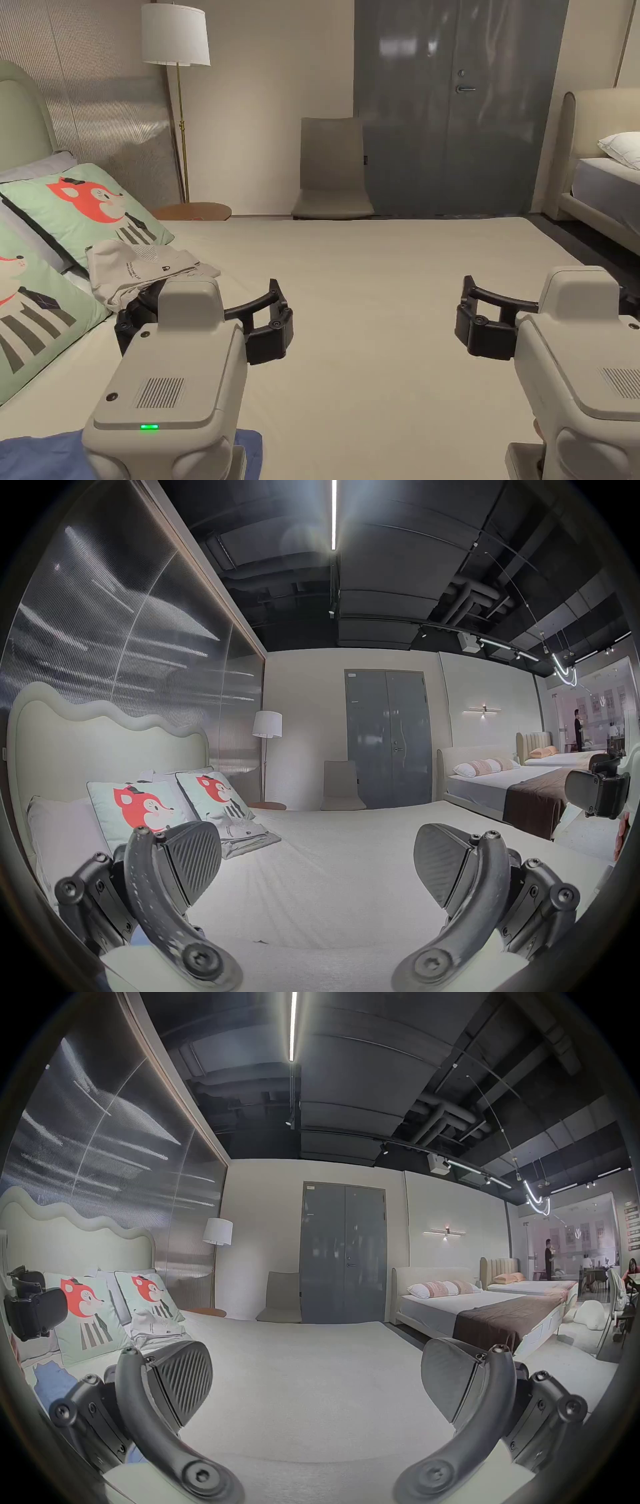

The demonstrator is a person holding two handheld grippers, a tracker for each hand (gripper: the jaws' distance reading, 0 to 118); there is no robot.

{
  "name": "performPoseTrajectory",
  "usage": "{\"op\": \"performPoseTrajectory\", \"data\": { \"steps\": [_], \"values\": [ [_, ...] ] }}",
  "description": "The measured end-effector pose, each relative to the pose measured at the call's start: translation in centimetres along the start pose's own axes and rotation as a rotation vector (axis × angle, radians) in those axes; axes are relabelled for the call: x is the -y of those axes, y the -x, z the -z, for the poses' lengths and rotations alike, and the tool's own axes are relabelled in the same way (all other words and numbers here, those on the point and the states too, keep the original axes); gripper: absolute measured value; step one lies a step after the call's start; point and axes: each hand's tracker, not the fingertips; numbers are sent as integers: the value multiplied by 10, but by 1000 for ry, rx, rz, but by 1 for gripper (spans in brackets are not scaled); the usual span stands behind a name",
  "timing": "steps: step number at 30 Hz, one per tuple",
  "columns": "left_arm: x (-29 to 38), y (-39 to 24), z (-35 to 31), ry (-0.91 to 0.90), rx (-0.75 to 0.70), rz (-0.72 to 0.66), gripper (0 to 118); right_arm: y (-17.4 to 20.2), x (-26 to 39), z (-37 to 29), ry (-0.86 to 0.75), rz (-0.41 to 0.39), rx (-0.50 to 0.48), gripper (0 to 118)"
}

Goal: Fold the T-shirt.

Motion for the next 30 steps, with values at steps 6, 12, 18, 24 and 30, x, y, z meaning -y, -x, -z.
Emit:
{"op": "performPoseTrajectory", "data": {
  "steps": [6,12,18,24,30],
  "values": [
    [0,-1,-1,-1,2,-3,111,-1,0,-1,0,6,1,118],
    [0,-1,-2,1,4,-1,111,-1,-1,-2,-3,5,-1,118],
    [0,-1,-2,1,9,-7,111,0,0,-3,-4,1,-5,118],
    [0,0,-3,4,7,-3,111,1,-1,-4,-8,2,-6,118],
    [0,-1,-4,4,10,-5,111,1,-1,-5,-11,-3,-7,118]
  ]
}}
